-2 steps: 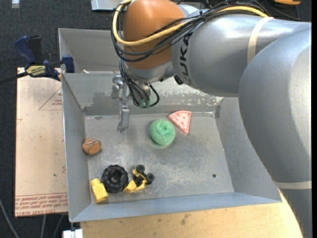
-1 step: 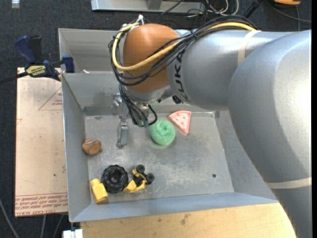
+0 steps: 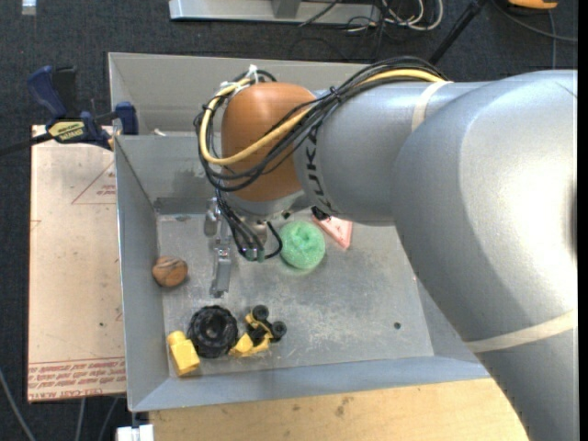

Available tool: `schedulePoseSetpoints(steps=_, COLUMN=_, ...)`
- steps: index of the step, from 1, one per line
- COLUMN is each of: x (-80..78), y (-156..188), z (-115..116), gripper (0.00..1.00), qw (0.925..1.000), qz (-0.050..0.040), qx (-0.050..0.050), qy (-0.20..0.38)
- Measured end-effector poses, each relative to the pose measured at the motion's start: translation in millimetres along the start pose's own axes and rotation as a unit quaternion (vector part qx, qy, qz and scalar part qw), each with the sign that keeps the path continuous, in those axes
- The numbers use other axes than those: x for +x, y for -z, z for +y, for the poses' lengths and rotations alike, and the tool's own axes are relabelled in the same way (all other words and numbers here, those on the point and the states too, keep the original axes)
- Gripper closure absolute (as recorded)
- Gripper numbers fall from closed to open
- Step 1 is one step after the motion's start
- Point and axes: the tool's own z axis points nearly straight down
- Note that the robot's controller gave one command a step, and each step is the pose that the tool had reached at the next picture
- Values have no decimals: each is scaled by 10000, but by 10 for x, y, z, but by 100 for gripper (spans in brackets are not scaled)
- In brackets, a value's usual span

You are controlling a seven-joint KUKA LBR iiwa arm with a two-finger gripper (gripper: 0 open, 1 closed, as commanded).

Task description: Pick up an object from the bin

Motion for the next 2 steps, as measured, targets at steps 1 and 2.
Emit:
schedulePoseSetpoints(steps=1, x=404, y=-219, z=-259, gripper=0, qw=9997, qz=-8, qx=-13, qy=256)
schedulePoseSetpoints(steps=2, x=520, y=-265, z=-92, gripper=0, qw=9998, qz=-19, qx=9, qy=211)
